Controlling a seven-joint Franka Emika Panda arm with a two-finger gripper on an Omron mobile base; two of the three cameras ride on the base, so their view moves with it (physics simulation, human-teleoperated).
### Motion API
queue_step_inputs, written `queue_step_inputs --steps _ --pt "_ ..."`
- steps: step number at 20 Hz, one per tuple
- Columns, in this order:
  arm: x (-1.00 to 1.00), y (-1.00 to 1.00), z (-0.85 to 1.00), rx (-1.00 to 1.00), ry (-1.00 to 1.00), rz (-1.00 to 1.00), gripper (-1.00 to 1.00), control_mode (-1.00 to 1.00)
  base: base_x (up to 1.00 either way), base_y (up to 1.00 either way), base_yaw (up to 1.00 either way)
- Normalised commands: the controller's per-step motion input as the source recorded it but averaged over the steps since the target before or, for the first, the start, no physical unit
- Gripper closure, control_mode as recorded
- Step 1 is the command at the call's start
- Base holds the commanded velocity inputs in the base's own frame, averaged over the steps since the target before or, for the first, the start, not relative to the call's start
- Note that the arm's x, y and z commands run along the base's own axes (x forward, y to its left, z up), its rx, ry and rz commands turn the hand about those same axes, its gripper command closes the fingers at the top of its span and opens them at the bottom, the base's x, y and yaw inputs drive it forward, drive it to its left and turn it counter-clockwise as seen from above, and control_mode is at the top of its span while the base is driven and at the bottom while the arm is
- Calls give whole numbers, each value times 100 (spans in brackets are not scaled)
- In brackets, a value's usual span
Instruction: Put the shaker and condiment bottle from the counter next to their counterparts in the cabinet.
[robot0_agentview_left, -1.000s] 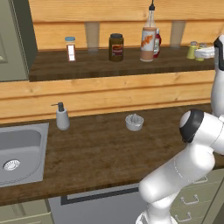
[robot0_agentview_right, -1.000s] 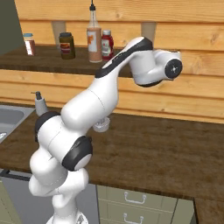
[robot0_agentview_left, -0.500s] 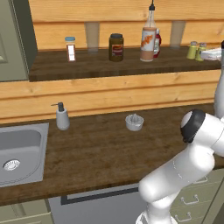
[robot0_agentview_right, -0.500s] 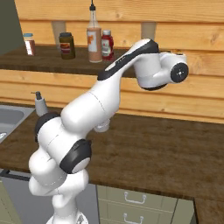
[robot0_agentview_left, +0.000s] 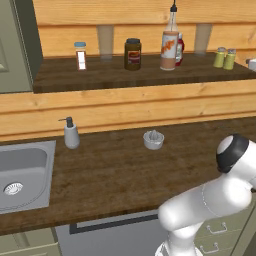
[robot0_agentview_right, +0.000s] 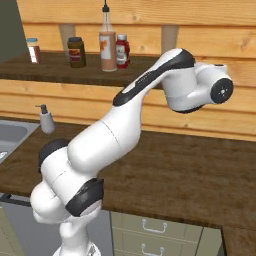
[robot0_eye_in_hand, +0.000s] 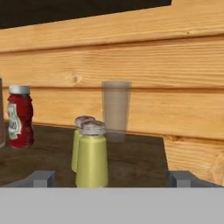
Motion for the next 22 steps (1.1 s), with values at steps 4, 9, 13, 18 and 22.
queue_step_inputs --steps 4,9,13,18,22 --pt "-86 -4 34 0 -7 -8 -100 -100 0 0 0" --pt "-100 0 31 0 -16 -10 -100 -100 0 0 0" --pt "-100 1 20 0 -22 -14 -100 -100 0 0 0" --pt "-99 48 2 0 -23 -31 -100 -100 0 0 0" --pt "-84 93 -30 -3 -15 -42 -100 -100 0 0 0"
